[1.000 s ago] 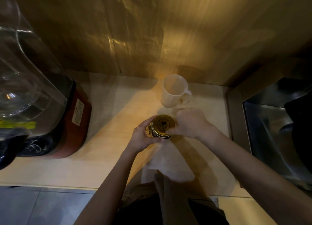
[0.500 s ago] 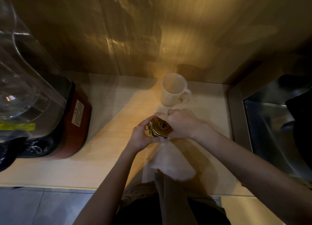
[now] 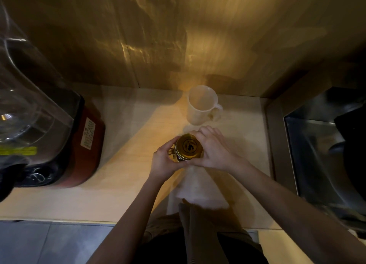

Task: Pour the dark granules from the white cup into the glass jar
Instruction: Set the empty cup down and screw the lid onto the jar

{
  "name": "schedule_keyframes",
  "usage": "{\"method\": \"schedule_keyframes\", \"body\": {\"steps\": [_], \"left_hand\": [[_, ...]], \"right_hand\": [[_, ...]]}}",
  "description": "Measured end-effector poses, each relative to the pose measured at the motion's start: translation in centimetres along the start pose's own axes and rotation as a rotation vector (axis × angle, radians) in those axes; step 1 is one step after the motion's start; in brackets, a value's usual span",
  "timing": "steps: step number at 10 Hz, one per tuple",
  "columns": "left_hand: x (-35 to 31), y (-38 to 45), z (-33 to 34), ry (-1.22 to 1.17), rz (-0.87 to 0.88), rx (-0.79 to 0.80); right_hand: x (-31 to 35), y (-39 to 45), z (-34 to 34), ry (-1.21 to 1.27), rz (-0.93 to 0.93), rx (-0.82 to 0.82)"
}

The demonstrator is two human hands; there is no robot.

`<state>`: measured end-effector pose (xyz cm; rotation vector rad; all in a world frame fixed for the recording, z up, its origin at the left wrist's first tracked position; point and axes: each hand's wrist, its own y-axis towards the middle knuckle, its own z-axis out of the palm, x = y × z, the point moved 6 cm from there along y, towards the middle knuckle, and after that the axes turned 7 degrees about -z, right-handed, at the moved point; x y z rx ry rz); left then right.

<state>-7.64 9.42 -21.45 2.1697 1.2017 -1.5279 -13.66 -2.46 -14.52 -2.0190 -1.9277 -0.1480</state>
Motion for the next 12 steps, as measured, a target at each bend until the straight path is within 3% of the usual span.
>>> {"method": "schedule_keyframes", "body": {"steps": [5, 8, 10, 11, 12], "left_hand": [[-1.6, 5.3, -1.5, 0.129, -0.013, 0.062], [-1.5, 5.9, -1.7, 0.123, -0.051, 0.123], [-1.4, 5.4, -2.5, 0.412, -0.145, 0.198], [-3.5, 5.5, -4.1, 0.509, -0.147, 0.309], [-8.4, 4.9, -6.7, 0.530, -0.223, 0.416]], "right_hand": [[-1.9, 2.9, -1.1, 0.056, 0.136, -0.107], [-1.7, 3.7, -1.5, -0.013, 0.156, -0.063], [-2.4, 2.0, -5.1, 0.076, 0.225, -0.007], [-2.0, 0.0, -11.8, 0.365, 0.239, -0.240], [2.0, -5.9, -21.9, 0.618, 0.060, -0.673]]}}
